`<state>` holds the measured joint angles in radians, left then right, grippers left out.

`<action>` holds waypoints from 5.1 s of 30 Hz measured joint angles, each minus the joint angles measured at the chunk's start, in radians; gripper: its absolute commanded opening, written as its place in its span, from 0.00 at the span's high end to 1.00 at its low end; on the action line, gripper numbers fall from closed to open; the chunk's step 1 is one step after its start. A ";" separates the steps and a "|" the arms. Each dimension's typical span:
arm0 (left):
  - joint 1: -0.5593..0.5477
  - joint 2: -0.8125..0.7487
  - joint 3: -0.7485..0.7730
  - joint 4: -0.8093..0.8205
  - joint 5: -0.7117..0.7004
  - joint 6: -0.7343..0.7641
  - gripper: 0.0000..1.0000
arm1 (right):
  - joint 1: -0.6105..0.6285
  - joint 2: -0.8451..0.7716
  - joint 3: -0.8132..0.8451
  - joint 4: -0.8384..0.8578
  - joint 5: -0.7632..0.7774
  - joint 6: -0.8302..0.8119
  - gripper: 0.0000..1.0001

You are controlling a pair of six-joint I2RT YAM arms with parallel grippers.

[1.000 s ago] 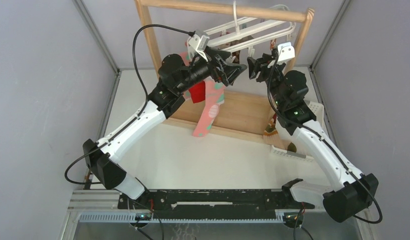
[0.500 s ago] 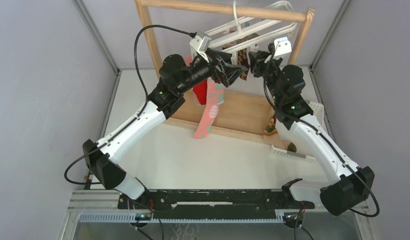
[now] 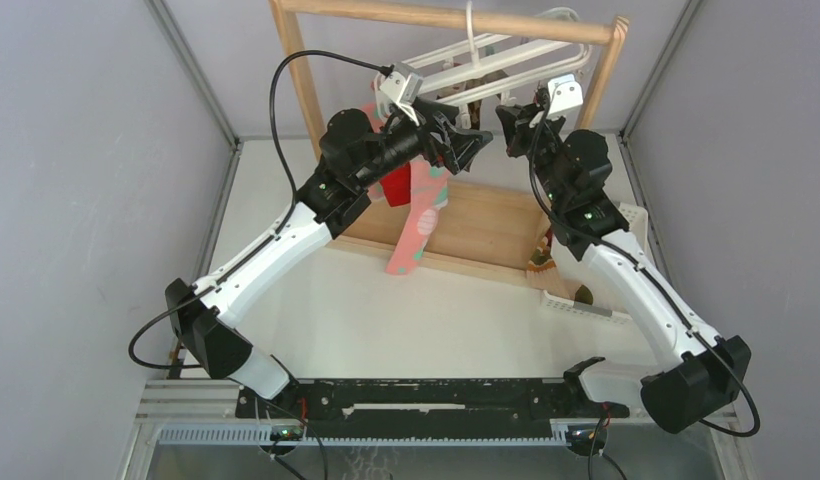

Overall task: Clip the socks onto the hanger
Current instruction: Open the clamp at the hanger.

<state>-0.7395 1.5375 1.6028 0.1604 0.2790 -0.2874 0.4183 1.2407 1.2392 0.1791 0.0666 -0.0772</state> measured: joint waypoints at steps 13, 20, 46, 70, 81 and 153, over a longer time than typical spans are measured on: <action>0.000 0.000 0.000 -0.010 -0.023 -0.001 0.00 | 0.000 -0.044 0.000 -0.065 -0.027 -0.005 1.00; 0.012 0.002 0.010 -0.011 -0.025 -0.040 0.01 | -0.001 -0.057 0.000 -0.085 -0.062 -0.008 1.00; 0.083 0.113 0.165 0.018 0.046 -0.272 0.08 | -0.156 0.016 0.232 -0.384 -0.525 0.017 1.00; 0.004 0.087 0.164 -0.165 -0.098 -0.271 0.15 | -0.155 0.016 0.232 -0.382 -0.564 0.031 1.00; 0.001 0.209 0.351 -0.280 -0.086 -0.271 0.22 | -0.150 0.016 0.222 -0.373 -0.566 0.030 1.00; 0.029 0.238 0.282 -0.139 -0.029 -0.301 1.00 | -0.265 -0.507 -0.417 -0.376 -0.144 0.196 0.30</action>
<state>-0.7105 1.7756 1.8851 0.0212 0.2497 -0.5888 0.1535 0.7338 0.8223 -0.1970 -0.0772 0.1188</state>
